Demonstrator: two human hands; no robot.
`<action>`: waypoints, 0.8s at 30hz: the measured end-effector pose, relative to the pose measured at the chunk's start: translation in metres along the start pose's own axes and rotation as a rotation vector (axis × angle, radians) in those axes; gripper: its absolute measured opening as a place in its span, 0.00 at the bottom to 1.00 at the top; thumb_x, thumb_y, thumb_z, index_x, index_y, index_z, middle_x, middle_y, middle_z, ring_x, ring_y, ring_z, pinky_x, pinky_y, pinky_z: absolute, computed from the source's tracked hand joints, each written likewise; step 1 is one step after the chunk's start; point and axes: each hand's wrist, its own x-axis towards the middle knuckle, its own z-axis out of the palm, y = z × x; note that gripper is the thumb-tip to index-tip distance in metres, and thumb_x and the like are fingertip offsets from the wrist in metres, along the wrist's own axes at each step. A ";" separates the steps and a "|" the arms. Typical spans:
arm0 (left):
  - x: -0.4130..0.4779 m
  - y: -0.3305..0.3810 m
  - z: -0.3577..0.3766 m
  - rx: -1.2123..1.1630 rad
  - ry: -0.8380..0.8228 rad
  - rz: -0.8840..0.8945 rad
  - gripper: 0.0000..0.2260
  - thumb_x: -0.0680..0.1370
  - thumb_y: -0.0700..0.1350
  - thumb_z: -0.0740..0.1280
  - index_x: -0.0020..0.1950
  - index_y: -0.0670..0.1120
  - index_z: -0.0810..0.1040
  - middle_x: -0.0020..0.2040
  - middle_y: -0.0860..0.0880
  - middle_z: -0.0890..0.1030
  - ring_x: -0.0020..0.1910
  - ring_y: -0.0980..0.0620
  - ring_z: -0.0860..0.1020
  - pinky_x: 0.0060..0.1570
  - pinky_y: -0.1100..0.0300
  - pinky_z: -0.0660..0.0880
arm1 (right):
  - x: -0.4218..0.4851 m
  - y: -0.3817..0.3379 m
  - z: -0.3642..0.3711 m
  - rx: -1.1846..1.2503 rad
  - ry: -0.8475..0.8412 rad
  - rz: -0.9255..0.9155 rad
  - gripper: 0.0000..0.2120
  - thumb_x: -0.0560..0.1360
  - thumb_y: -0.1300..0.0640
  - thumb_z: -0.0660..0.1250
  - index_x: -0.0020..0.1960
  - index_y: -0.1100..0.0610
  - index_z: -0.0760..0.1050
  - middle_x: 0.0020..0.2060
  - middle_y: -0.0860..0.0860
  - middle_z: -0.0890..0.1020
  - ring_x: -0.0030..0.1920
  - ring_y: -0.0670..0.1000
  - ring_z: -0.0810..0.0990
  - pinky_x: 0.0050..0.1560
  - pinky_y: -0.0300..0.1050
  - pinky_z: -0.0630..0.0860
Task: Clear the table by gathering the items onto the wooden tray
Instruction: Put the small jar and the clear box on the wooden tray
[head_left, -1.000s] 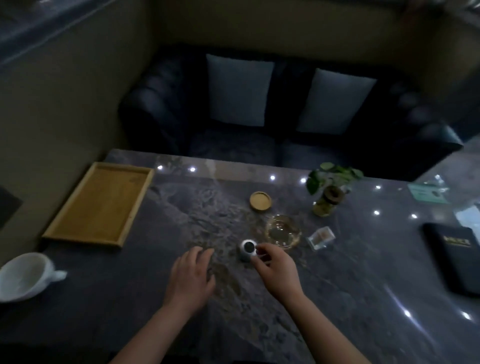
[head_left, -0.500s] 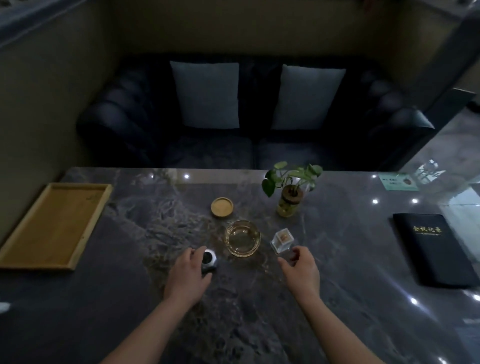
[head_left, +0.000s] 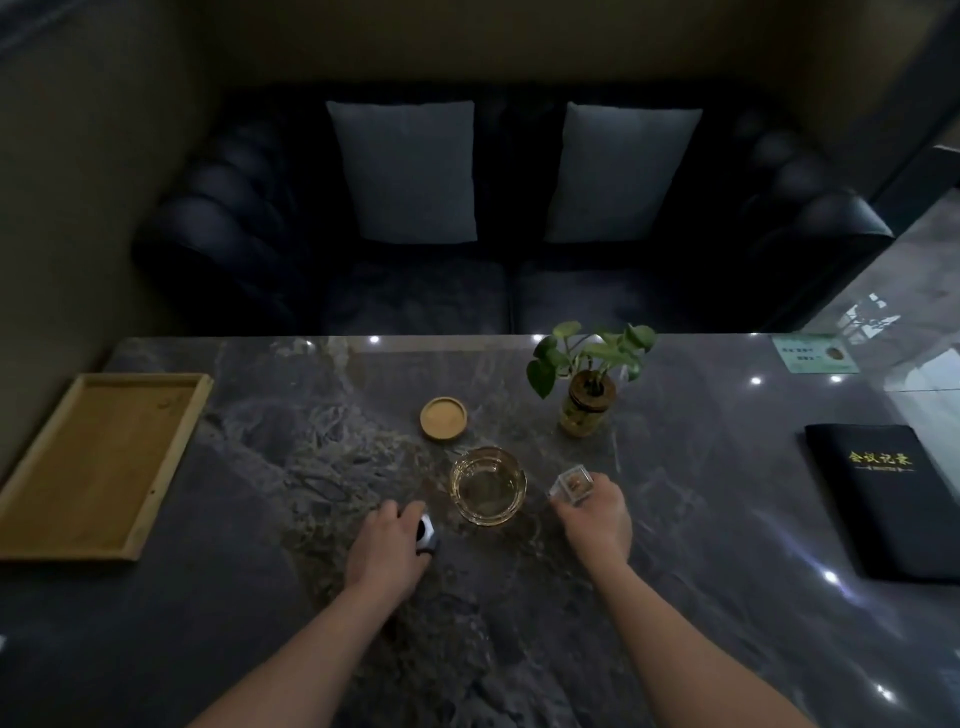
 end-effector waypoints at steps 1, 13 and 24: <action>0.002 0.000 0.000 0.001 0.008 0.007 0.27 0.72 0.54 0.71 0.69 0.56 0.66 0.61 0.49 0.70 0.61 0.47 0.70 0.56 0.54 0.72 | 0.000 0.001 0.001 -0.015 0.021 -0.018 0.18 0.69 0.45 0.75 0.52 0.55 0.78 0.48 0.53 0.81 0.50 0.57 0.79 0.48 0.52 0.79; 0.000 -0.007 -0.002 -0.096 0.095 0.010 0.27 0.69 0.55 0.72 0.67 0.54 0.71 0.59 0.48 0.72 0.60 0.47 0.71 0.56 0.55 0.72 | -0.016 0.020 0.001 -0.033 0.054 -0.255 0.19 0.66 0.57 0.77 0.55 0.55 0.77 0.46 0.55 0.80 0.47 0.58 0.77 0.42 0.47 0.70; -0.027 -0.028 -0.018 -0.208 0.212 -0.053 0.26 0.68 0.53 0.74 0.65 0.53 0.73 0.60 0.48 0.73 0.57 0.46 0.73 0.52 0.53 0.73 | -0.052 0.003 -0.006 0.130 0.070 -0.425 0.15 0.66 0.54 0.79 0.48 0.51 0.78 0.41 0.47 0.78 0.44 0.52 0.76 0.38 0.42 0.67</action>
